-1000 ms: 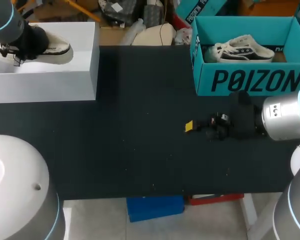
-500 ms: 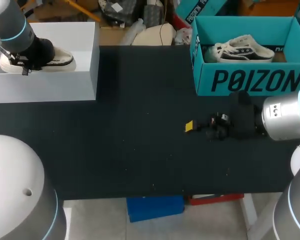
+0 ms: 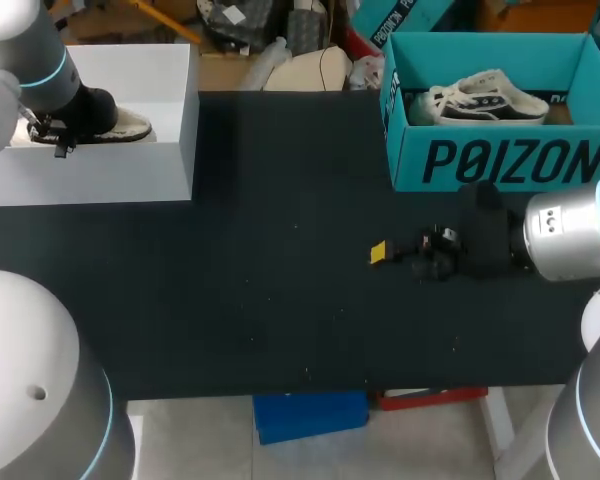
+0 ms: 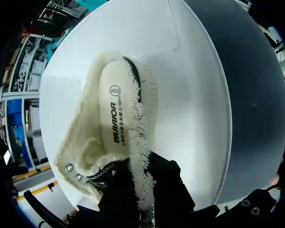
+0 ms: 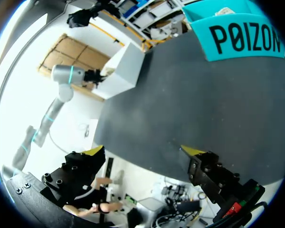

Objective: Take the shoe out of the shoebox, open the shoe tongue, remove and reinsert the insole, then place the shoe into the shoebox

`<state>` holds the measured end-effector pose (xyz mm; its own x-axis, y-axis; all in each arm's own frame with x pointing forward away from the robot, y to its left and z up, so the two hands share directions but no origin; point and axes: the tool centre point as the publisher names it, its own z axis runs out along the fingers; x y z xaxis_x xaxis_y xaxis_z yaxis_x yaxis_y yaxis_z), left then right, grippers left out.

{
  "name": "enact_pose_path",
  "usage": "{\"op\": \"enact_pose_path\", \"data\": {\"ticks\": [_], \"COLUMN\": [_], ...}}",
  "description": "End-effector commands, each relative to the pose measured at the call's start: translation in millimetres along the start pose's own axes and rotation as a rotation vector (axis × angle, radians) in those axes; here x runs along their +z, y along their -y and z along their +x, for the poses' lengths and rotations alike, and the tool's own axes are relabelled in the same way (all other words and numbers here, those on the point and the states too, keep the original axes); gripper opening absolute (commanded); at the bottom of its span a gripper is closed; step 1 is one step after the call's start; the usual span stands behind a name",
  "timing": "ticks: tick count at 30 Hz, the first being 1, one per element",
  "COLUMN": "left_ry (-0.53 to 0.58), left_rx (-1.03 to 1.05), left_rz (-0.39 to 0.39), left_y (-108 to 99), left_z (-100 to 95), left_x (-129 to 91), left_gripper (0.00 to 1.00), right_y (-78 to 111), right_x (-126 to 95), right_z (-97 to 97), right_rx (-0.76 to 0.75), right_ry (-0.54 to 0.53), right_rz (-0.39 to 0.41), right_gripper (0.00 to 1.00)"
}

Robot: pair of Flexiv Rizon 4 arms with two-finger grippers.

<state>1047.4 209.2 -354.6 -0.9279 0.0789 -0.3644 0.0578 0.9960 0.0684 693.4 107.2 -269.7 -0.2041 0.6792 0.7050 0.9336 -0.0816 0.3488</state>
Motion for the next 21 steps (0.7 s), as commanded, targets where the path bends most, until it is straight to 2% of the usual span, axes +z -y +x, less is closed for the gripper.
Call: {"op": "enact_pose_path", "data": {"ticks": [1,6,7,9,11,13,16,19,21], "left_ry": [-0.014,-0.036,-0.035,-0.052,-0.053,-0.067,-0.057,-0.072,-0.099], "left_rx": [0.007,0.044,0.053,0.043,0.043,0.027,0.008,-0.009,-0.017], "left_rz": [0.002,0.014,0.011,0.033,0.035,0.059,0.055,0.069,0.089], "left_y": [-2,-2,-2,-2,-2,-2,-1,3,9], "left_z": [-1.0,2.1,3.3,3.4,2.5,-0.3,-8.6,-13.9,-12.6], "left_x": [-6,-17,-19,-28,-37,-50,-71,-95,-111], "left_gripper": [0.21,0.45,0.46,0.45,0.37,0.34,0.33,0.35,0.47], "right_y": [0.2,0.2,0.2,0.2,0.2,0.2,0.2,0.2,0.2], "right_x": [-1,-1,-1,-1,-1,-1,-1,-1,-1], "right_z": [0.4,0.4,0.4,0.4,0.4,0.4,0.4,0.4,0.4], "right_rx": [0.0,0.0,0.0,0.0,0.0,0.0,0.0,0.0,0.0], "right_ry": [0.0,0.0,0.0,0.0,0.0,0.0,0.0,0.0,0.0], "right_rz": [0.001,0.001,0.001,0.001,0.001,0.001,0.001,0.001,0.001], "right_gripper": [1.0,1.0,1.0,1.0,1.0,1.0,1.0,1.0,1.0]}}
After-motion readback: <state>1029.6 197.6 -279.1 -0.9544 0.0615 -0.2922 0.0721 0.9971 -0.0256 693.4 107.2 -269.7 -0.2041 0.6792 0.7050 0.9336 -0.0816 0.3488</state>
